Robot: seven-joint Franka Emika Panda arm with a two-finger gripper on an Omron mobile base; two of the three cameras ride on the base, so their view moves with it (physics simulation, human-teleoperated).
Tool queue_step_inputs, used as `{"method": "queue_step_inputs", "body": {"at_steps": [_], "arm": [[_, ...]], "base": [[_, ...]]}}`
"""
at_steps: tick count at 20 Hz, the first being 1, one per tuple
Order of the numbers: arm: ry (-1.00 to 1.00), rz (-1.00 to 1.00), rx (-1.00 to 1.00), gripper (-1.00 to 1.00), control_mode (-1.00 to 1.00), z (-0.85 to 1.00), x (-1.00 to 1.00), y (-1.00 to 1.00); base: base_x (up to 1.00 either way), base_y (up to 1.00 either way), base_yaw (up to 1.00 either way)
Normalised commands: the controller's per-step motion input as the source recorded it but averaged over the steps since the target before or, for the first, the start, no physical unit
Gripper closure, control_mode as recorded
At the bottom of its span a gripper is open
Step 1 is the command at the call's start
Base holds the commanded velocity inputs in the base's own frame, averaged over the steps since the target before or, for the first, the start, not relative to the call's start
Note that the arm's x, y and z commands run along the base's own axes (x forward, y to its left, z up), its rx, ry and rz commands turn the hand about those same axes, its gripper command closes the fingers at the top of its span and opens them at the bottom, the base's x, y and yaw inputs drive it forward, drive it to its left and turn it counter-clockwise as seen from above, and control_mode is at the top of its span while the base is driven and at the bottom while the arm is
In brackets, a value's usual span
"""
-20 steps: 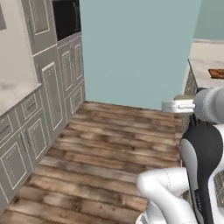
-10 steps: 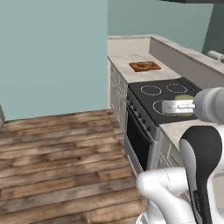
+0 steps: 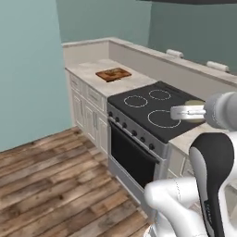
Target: Retrieve the sausage and cheese from the fridge and place them on the cutting board on the counter.
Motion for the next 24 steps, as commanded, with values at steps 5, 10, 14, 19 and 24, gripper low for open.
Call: {"method": "queue_step_inputs", "body": {"at_steps": [5, 10, 14, 19, 24], "arm": [[0.00, 0.00, 0.00, 1.00, 1.00, 0.00, 0.00, 0.00], [0.00, 0.00, 0.00, 1.00, 1.00, 0.00, 0.00, 0.00], [0.00, 0.00, 0.00, 1.00, 1.00, 0.00, 0.00, 0.00], [0.00, 0.00, 0.00, 1.00, 1.00, 0.00, 0.00, 0.00], [0.00, 0.00, 0.00, 1.00, 1.00, 0.00, 0.00, 0.00]], "base": [[0.57, 0.86, -0.59], [0.55, 0.96, -0.54], [0.45, 1.00, -0.48], [0.37, 1.00, -0.47], [0.30, 1.00, -0.43]]}}
